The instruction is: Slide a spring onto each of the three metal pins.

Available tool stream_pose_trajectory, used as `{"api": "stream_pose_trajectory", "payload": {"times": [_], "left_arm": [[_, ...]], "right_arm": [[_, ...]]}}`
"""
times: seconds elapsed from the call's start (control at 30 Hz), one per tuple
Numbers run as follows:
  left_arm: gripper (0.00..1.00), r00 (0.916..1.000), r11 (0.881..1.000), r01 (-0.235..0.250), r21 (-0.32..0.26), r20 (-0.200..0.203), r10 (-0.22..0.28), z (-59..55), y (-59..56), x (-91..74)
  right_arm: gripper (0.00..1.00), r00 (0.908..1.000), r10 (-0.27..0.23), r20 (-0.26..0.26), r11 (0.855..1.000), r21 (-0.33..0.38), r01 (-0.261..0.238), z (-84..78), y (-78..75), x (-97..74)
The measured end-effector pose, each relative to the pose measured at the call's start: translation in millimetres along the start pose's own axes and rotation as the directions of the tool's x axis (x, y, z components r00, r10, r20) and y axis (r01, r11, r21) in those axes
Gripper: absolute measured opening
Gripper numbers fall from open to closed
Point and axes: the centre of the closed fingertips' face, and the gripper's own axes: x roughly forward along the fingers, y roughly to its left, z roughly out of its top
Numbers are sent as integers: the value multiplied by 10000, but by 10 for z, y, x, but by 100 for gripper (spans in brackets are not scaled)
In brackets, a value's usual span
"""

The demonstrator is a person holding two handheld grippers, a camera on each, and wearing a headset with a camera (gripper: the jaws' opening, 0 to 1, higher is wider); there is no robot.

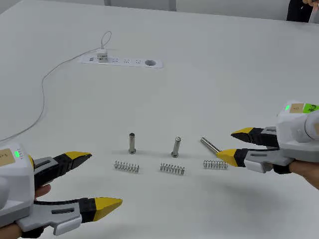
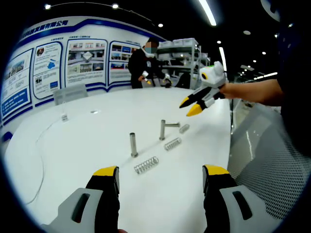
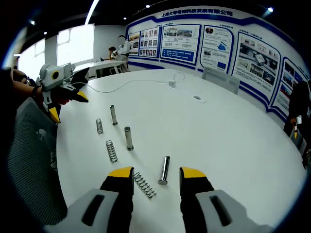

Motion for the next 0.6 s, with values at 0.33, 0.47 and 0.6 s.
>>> {"api": "stream_pose_trajectory", "payload": {"times": [0.33,0.47,0.6], "left_arm": [[71,10000,10000,-42,-35,-23,42,-5,8,-1],[71,10000,10000,-57,-61,-44,57,-14,12,-4],[71,10000,10000,-52,-74,-73,52,-24,16,-2]], "right_arm": [[31,9990,-68,-449,9999,123,73,46,-151,213],[29,9970,-44,-767,9999,149,55,2,-170,311],[27,9947,-75,-1024,9996,254,101,-33,-198,401]]}}
